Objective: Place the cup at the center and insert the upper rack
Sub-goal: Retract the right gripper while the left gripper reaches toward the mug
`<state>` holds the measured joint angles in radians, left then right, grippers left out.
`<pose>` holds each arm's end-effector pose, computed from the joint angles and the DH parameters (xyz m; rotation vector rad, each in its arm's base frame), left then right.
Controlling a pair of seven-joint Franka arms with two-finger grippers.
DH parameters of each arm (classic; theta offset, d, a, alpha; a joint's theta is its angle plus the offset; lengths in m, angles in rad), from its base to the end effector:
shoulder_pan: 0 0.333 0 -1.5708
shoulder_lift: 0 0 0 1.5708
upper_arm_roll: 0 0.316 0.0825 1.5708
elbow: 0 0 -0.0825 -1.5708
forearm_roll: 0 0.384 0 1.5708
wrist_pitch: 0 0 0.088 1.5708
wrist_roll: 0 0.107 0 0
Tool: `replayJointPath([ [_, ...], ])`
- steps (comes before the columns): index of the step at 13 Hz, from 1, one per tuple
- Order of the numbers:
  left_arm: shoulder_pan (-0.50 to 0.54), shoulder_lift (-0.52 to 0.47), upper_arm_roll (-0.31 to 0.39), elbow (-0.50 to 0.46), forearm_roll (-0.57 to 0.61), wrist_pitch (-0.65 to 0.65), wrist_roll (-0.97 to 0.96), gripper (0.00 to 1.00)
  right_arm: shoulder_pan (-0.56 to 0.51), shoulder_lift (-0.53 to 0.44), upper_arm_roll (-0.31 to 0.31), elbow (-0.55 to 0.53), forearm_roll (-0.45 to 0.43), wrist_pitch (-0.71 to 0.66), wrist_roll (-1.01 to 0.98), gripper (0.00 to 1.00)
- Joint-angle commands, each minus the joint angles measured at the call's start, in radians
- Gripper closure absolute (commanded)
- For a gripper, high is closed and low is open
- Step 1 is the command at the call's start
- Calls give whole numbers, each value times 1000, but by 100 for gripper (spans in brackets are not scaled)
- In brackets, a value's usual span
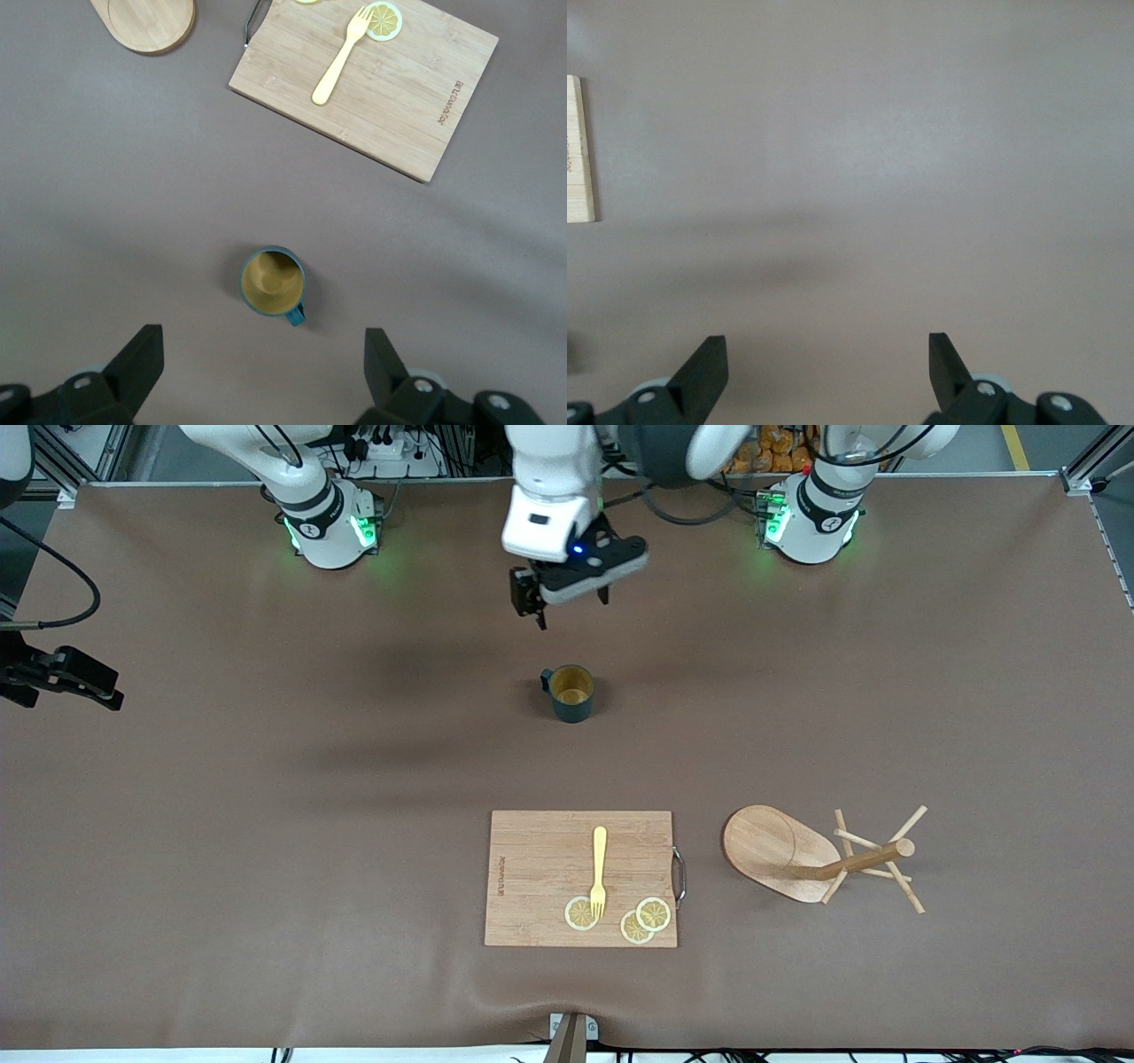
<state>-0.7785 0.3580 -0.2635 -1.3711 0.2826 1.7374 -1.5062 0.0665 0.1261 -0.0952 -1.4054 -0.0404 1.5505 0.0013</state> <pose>0.3826 -0.5487 0.5228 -3.0189 -0.6703 -0.2878 0.5916 -0.0174 0.6288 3.0885 -0.0469 0.0292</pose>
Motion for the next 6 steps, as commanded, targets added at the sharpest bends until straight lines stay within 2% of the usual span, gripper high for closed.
replayJointPath([
  [1,-105,109,13,75,136,7,-130,0,-17,-43,26,-72,-16,23,-4,0],
  [4,-177,238,17,142,239,14,-216,0,-19,-45,26,-99,19,37,3,0],
  [5,-203,269,35,155,253,19,-227,0,-19,-46,25,-98,81,31,6,0],
  [6,-249,298,73,156,265,28,-271,0,-20,-48,25,-99,94,26,6,0],
])
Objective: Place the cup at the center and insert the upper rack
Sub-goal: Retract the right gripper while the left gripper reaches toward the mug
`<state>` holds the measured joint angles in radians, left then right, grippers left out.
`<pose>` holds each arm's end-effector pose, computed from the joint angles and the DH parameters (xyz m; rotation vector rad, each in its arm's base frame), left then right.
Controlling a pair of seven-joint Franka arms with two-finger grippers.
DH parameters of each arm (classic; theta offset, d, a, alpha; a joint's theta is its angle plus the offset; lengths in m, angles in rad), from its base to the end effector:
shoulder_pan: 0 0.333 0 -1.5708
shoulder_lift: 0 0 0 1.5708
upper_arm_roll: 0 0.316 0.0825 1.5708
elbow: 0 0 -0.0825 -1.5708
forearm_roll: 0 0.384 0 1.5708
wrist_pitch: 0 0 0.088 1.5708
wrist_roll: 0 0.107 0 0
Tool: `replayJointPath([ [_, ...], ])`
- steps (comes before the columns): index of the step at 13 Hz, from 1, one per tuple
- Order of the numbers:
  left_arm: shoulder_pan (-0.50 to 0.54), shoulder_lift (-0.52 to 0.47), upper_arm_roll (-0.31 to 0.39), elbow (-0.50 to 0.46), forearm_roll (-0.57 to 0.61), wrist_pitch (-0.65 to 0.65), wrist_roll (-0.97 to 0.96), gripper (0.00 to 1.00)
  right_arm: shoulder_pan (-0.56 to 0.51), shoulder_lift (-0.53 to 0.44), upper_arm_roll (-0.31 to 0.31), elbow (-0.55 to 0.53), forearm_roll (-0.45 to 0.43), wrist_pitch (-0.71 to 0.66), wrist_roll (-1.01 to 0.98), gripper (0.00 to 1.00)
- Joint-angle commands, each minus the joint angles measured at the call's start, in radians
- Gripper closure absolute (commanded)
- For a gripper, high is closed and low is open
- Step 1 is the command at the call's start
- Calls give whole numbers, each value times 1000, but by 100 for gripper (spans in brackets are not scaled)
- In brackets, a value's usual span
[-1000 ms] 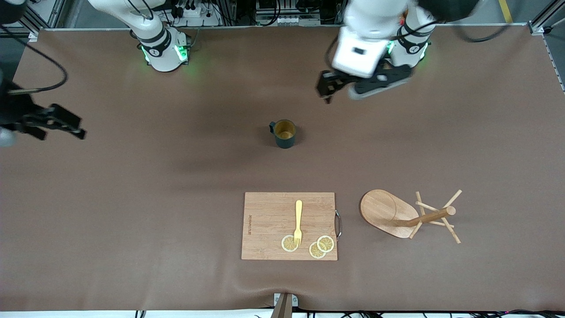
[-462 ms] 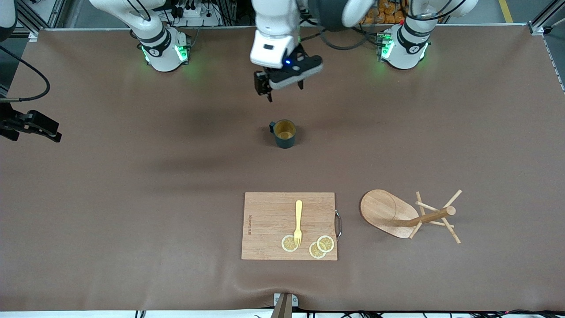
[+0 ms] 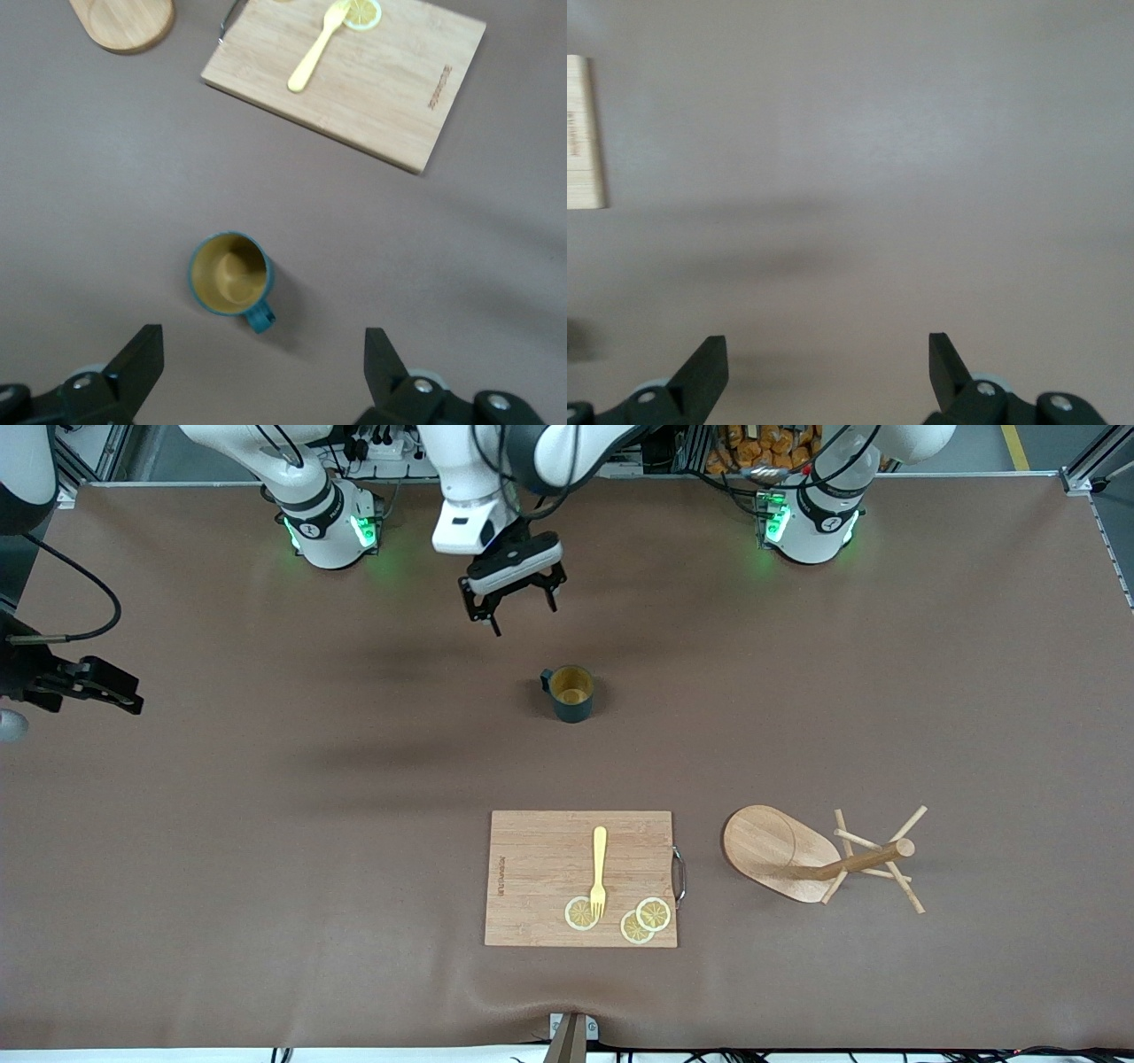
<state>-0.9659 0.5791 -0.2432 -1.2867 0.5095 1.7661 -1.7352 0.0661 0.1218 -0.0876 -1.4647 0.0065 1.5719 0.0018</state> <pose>0.3278 -0.6348 0.4183 -2.9065 -0.6470 -0.5296 0.5918 -0.0088 0.6051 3.1373 -0.0357 -0.0222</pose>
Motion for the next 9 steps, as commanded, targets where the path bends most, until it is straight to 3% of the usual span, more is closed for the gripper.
replayJointPath([
  [1,-118,94,117,72,41,24,-78,0,-20,-44,17,-40,47,4,4,0],
  [4,-269,180,286,72,41,73,-165,0,-20,-51,17,-40,46,-39,4,0],
  [9,-370,283,384,83,46,84,-250,0,-39,-73,16,-40,18,-99,-3,0],
])
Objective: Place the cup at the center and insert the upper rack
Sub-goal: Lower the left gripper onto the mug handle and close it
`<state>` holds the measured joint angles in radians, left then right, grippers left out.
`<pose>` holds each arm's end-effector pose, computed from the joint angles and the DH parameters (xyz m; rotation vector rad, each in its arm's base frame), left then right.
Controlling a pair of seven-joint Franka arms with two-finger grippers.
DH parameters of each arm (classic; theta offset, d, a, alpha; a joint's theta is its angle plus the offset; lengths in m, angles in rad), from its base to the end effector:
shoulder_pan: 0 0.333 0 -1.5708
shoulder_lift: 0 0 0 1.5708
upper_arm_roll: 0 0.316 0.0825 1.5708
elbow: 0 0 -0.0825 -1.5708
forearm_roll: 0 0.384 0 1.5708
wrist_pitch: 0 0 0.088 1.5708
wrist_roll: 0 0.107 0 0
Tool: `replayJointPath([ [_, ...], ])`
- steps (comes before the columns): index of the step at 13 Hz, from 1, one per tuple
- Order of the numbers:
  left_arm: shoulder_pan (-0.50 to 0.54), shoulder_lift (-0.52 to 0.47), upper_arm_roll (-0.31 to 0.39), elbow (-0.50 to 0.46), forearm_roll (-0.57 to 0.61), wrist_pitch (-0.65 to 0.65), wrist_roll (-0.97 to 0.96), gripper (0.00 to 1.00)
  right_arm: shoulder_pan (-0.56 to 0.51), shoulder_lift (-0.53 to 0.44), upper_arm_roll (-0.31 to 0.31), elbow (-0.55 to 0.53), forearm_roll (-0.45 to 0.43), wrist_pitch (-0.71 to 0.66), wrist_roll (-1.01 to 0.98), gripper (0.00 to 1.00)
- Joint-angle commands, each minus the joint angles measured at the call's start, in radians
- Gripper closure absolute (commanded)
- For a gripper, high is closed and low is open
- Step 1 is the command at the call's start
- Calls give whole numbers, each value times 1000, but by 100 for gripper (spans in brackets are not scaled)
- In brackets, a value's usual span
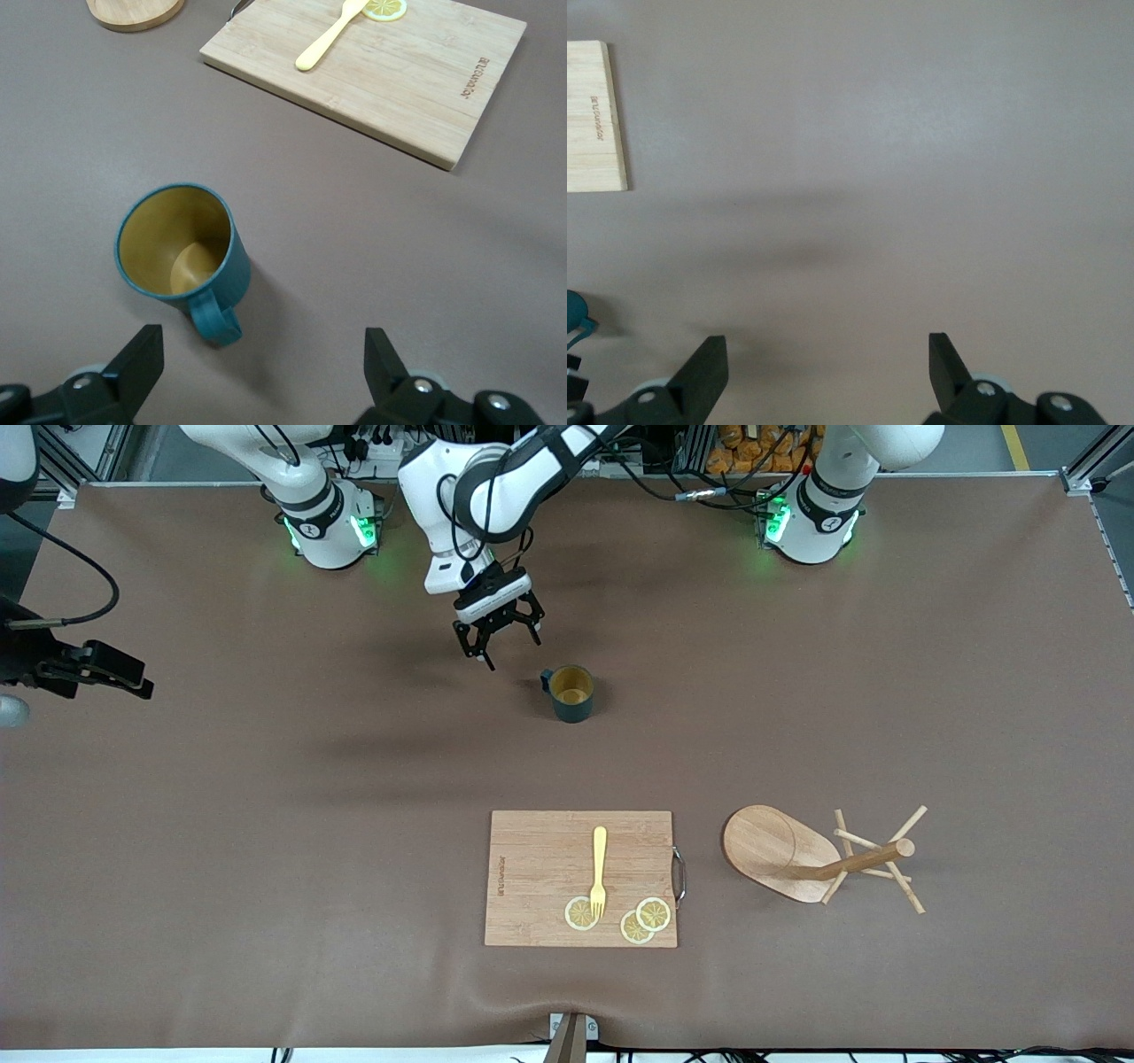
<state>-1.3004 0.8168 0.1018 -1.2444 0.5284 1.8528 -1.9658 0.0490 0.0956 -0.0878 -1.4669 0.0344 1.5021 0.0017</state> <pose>0.2863 -0.6768 0.2726 -2.7302 -0.7518 -0.8306 0.5767 -0.0159 0.6135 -3.1125 0.0607 0.0927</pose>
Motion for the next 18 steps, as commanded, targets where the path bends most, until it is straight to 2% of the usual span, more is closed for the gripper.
replayJointPath([
  [1,-52,67,56,40,28,-3,-19,0,-21,-50,16,-39,-13,-43,-5,0],
  [3,-88,107,91,40,27,-3,-66,0,-20,-62,16,-38,-13,-53,-6,0],
  [9,-125,174,110,40,28,-15,-280,0,-40,-88,16,-39,-28,-68,-74,0],
  [12,-157,206,154,40,28,-15,-304,0,-41,-86,16,-52,-28,-89,-62,0],
  [18,-158,222,179,39,28,-21,-358,1,-41,-94,16,-50,-28,-134,-62,0],
])
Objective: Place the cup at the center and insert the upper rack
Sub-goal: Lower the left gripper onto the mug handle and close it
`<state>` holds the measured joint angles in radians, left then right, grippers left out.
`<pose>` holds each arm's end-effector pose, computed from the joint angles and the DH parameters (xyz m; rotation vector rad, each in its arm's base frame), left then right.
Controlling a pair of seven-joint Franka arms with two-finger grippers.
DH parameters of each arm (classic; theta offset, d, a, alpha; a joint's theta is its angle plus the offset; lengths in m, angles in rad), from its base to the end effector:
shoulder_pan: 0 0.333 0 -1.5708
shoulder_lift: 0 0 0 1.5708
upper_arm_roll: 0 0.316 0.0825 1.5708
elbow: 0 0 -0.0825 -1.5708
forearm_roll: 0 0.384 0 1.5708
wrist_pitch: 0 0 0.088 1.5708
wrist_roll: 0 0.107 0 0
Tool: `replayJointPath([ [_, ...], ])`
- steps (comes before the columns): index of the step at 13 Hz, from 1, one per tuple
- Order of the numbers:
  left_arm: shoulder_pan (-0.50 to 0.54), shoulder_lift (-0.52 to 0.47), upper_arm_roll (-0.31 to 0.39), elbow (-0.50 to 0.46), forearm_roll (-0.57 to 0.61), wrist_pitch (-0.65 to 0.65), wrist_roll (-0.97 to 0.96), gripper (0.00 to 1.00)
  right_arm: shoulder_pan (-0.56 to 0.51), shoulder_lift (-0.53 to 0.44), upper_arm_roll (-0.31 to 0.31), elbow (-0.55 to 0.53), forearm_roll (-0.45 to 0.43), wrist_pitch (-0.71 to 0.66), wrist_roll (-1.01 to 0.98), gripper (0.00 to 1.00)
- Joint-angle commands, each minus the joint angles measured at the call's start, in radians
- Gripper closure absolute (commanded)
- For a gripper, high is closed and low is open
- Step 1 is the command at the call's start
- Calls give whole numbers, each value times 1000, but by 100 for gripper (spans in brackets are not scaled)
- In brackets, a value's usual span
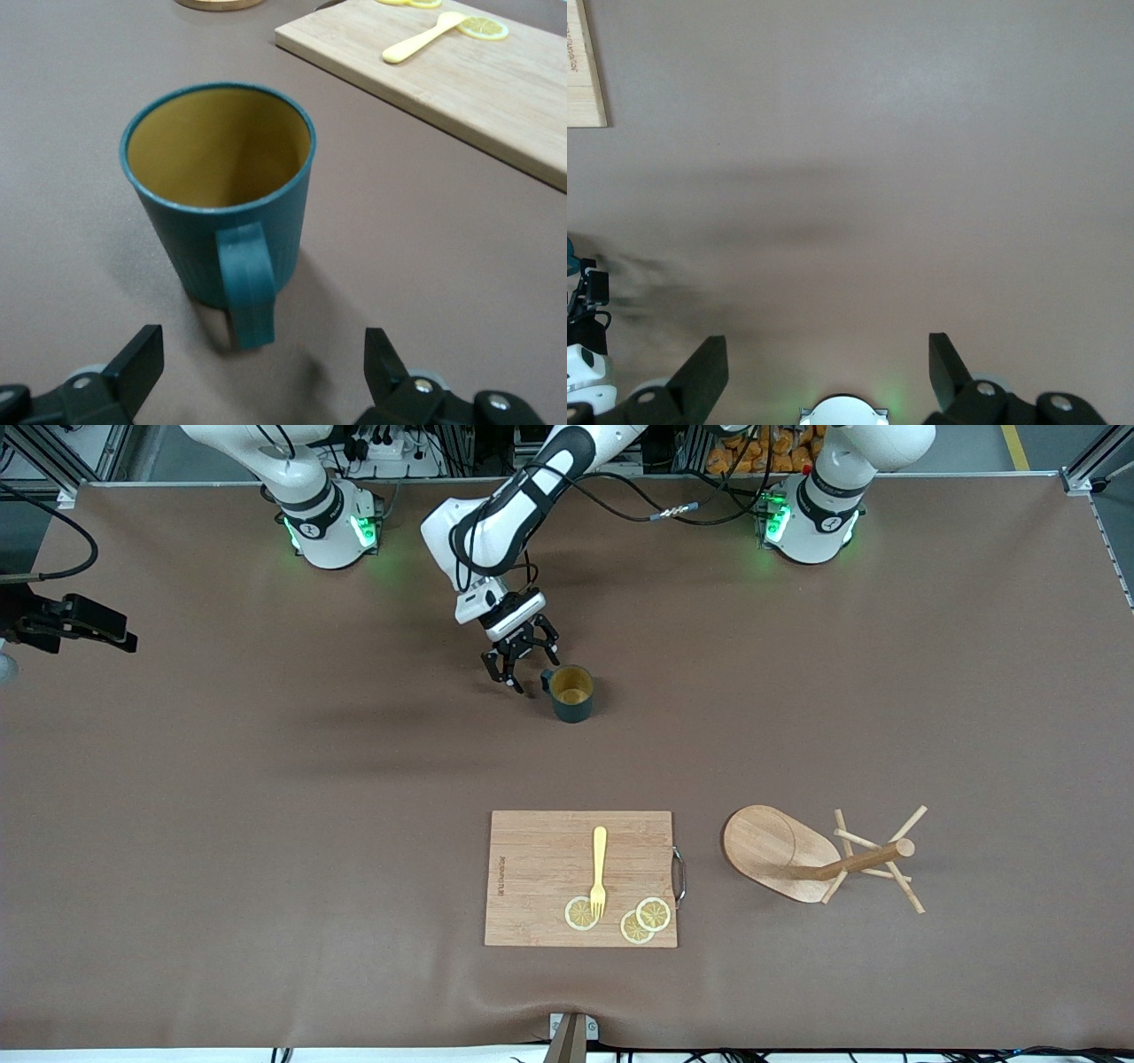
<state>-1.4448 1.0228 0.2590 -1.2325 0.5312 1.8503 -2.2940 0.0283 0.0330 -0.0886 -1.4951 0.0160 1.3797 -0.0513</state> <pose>0.2644 -0.6652 0.1480 -2.4964 -1.0140 -1.0909 0.5434 -0.0300 0.6262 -3.1119 0.0114 0.2296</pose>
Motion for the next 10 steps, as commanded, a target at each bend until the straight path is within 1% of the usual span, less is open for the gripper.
replayJointPath([
  [1,-12,17,22,27,26,-19,-31,2,-21,-31,16,-22,-10,-13,-9,0],
  [2,-12,16,22,25,24,-19,-38,4,-22,-31,16,-22,-10,-14,-9,0],
  [3,-11,16,20,27,24,-19,-41,13,-22,-31,16,-24,-10,-14,-9,0],
  [5,-6,26,19,27,23,-13,-51,15,-21,-31,16,-22,-10,-18,-9,0],
  [7,-2,28,19,24,19,-11,-79,24,-21,-28,16,-25,-10,-21,-10,0],
  [10,7,29,17,24,9,-10,-105,27,-21,-27,16,-24,-10,-22,-10,0],
])
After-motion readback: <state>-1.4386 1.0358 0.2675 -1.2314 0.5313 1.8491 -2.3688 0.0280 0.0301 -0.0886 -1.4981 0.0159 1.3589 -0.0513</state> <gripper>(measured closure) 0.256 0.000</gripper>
